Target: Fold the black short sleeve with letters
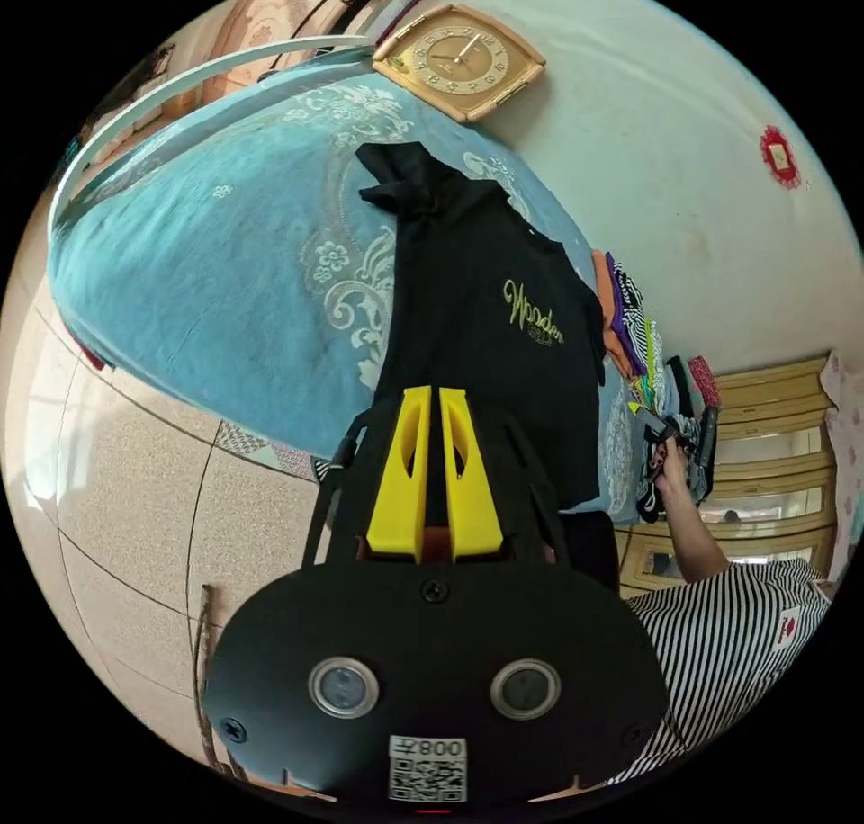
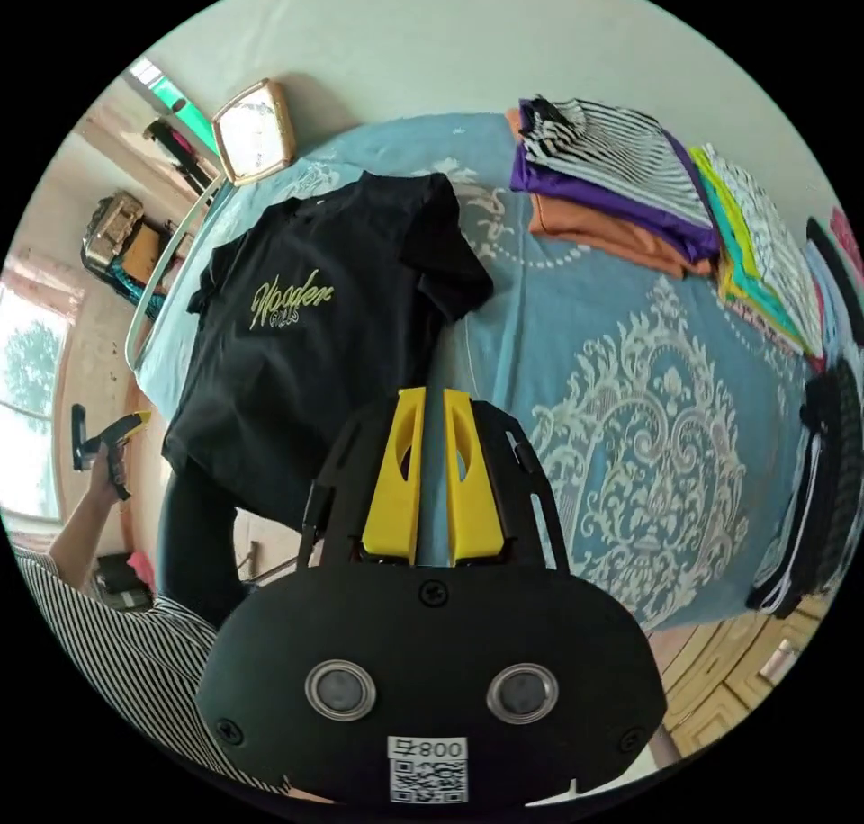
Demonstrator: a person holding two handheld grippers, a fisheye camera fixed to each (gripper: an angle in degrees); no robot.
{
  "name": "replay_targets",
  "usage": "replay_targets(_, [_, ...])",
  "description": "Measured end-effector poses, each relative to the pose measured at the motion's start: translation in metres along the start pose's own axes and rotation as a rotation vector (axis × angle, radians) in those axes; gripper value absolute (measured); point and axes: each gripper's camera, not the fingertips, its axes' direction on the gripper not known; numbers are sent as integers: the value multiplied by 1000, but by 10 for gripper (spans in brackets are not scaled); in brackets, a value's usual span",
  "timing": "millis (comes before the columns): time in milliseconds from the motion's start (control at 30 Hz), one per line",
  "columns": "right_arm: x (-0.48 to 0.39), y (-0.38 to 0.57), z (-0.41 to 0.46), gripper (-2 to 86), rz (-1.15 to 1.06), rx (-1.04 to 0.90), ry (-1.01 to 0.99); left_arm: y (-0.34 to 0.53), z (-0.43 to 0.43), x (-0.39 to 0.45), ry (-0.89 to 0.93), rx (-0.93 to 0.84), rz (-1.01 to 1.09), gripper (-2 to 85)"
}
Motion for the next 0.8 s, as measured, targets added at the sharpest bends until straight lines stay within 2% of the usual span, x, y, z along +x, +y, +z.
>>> replay_targets(167, [-49, -52, 26, 77, -161, 21, 113, -39, 48, 39, 112, -83, 148, 22])
replay_targets(300, [-69, -73, 56, 68, -211, -21, 199, -55, 75, 51, 183, -119, 175, 20])
replay_targets(400, [-72, -78, 61, 20, -186, -18, 278, -65, 89, 56, 209, -131, 189, 17])
replay_targets(633, [-33, -97, 9, 5, -113, 93, 293, -85, 112, 65, 249, -171, 244, 10])
replay_targets(800, [20, -123, 3, 6, 23, 21, 284, -94, 118, 67, 242, -171, 252, 13])
